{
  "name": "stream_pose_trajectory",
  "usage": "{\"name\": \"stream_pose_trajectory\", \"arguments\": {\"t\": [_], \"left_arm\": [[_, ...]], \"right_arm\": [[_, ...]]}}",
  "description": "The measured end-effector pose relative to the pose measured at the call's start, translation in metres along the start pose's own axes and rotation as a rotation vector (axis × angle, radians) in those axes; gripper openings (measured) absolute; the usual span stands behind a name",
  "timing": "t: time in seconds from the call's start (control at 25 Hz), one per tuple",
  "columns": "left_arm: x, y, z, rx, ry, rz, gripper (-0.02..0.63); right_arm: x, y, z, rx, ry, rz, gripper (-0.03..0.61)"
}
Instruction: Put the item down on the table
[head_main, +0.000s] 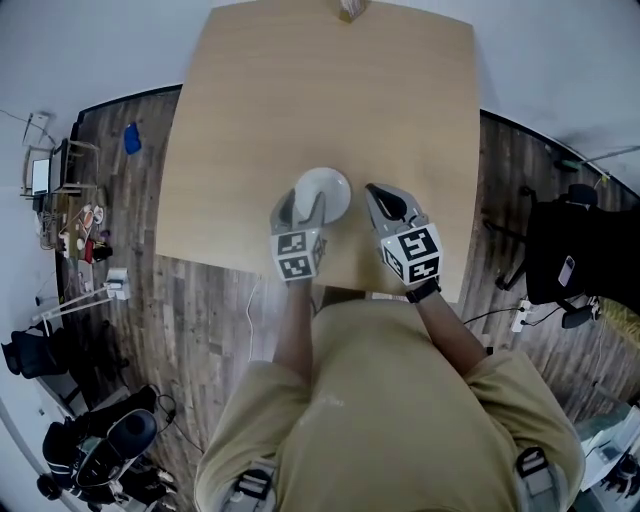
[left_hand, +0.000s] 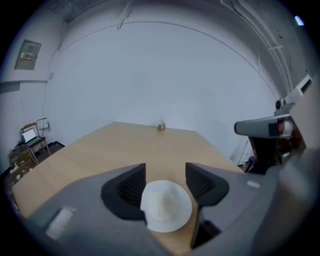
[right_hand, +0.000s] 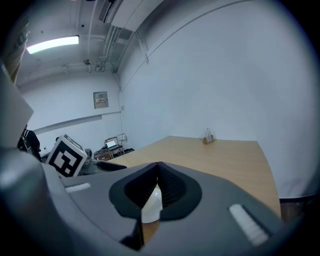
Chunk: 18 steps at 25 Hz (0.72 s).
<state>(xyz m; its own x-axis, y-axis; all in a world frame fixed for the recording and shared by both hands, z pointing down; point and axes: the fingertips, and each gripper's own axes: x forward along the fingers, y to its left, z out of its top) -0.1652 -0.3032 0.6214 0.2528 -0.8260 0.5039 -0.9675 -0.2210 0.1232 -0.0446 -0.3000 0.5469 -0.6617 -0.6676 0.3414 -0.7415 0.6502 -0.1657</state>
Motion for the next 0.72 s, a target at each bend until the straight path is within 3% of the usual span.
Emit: {"name": "stream_pose_trajectory", "arguments": {"t": [0.44, 0.72], "left_arm": [[-0.116, -0.037, 0.075, 0.062, -0.257, 0.064, 0.109], [-0.183, -0.071, 0.086, 0.062, -0.425, 0.116, 0.036]], "right_arm": [[-0.071, 0.023, 0.054, -0.096, -0.178, 0.018, 0.006], [-0.119, 0.046, 0.061, -0.133, -0.251, 0.032, 0.006]]}}
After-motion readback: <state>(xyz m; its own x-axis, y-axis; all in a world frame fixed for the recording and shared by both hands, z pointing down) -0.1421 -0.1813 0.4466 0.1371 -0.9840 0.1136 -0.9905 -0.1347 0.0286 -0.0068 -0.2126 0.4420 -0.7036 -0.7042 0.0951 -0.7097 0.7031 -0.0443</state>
